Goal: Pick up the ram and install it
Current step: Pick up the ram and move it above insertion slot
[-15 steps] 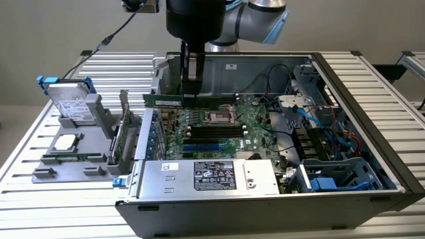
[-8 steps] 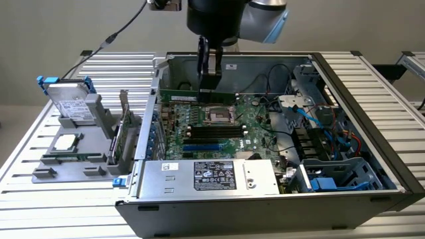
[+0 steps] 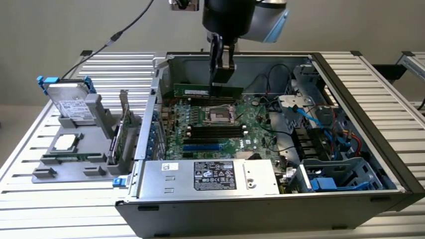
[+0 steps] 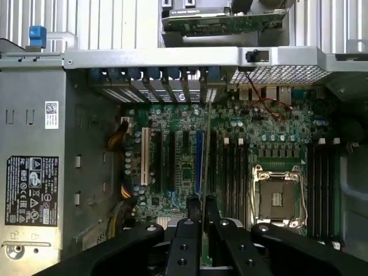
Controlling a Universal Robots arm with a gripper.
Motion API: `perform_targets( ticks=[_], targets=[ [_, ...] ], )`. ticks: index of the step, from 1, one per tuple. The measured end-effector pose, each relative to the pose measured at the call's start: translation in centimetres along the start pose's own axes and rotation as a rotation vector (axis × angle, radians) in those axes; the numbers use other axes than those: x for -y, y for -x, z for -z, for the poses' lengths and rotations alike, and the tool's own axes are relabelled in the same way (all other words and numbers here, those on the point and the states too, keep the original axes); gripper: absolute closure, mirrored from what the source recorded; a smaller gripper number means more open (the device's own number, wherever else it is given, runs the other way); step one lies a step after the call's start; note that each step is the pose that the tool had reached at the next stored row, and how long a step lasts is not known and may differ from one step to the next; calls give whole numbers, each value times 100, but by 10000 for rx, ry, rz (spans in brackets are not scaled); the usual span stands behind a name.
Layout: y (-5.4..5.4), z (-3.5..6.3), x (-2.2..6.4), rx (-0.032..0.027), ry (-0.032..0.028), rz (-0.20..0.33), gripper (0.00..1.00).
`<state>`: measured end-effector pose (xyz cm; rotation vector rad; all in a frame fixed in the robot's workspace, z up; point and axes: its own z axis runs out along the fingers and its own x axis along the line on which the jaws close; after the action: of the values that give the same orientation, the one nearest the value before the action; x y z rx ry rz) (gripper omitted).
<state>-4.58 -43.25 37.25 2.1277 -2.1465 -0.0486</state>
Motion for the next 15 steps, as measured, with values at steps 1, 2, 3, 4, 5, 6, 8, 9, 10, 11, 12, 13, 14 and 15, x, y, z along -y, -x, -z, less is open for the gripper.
perform_targets(
  ticks=[1,2,3,4,5,6,8,9,10,11,12,13,14,15],
  targets=[
    [37,-10,27,-5,0,-1,86],
    [71,-20,55,-10,-1,-1,86],
    [101,-31,84,-17,0,-2,86],
    [128,-41,111,-23,0,-3,86],
    [157,-52,139,-29,-1,-3,86],
    [181,-62,158,-34,-1,-4,86],
    [227,-82,179,-42,-4,-6,86],
    [250,-93,184,-44,-10,-6,86],
    [270,-101,186,-47,-26,-2,86],
    [288,-108,186,-49,-62,9,86],
    [303,-114,187,-52,-110,26,86],
    [316,-120,187,-55,-167,47,86],
    [329,-125,188,-58,-225,69,86],
    [338,-133,188,-62,-278,83,86]
  ],
)
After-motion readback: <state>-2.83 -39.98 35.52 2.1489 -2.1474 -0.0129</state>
